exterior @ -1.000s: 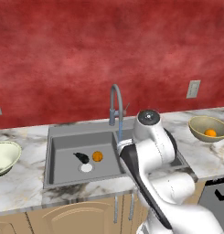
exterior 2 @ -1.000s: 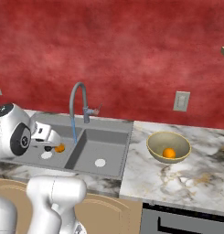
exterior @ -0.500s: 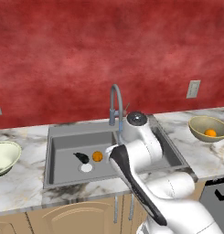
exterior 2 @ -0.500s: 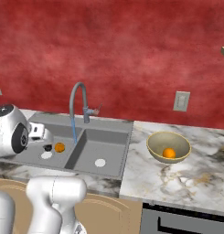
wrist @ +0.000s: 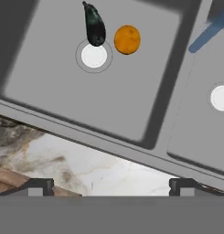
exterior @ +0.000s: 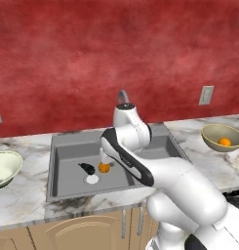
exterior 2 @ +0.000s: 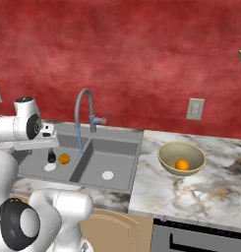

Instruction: Pick the oranges from the sink and place them in one bowl. Place the eggplant in the other bowl. Then turn off the sink faucet.

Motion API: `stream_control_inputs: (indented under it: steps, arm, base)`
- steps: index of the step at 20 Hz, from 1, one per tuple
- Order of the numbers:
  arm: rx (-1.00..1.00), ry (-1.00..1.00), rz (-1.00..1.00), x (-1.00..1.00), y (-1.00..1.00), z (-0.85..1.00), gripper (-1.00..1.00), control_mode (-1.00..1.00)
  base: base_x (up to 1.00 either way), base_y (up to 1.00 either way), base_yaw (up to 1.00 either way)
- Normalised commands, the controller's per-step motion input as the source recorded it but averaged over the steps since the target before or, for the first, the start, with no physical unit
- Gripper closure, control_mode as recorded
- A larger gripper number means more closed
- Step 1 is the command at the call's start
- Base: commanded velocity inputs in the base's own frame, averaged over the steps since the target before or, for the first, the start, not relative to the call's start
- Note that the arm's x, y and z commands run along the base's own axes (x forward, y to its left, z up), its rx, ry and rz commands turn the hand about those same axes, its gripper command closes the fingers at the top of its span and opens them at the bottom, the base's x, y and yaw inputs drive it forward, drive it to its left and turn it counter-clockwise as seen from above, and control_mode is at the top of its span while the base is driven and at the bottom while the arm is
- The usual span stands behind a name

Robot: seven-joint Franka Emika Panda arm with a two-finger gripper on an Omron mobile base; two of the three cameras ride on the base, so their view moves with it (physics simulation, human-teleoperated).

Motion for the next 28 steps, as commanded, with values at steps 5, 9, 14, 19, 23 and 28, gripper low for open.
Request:
stream_control_inputs:
  steps: [5,9,14,19,23,28]
  arm:
    - [-0.06,0.15,0.00,0.53,0.14,-0.31,-1.00,-1.00]
    - [-0.07,0.14,0.00,0.41,0.01,-0.53,-1.00,-1.00]
    - [-0.02,0.08,0.00,0.27,0.00,-0.55,-1.00,-1.00]
    - [0.00,0.00,0.01,0.04,0.00,-0.45,-1.00,-1.00]
    - [0.00,0.00,0.00,0.00,0.00,-0.32,-1.00,-1.00]
    - [0.00,-0.01,0.00,0.06,0.00,-0.14,-1.00,-1.00]
  base:
    - [0.00,0.00,0.00]
    - [0.00,0.00,0.00]
    - [0.00,0.00,0.00]
    - [0.00,0.00,0.00]
    - [0.00,0.00,0.00]
    - [0.00,0.00,0.00]
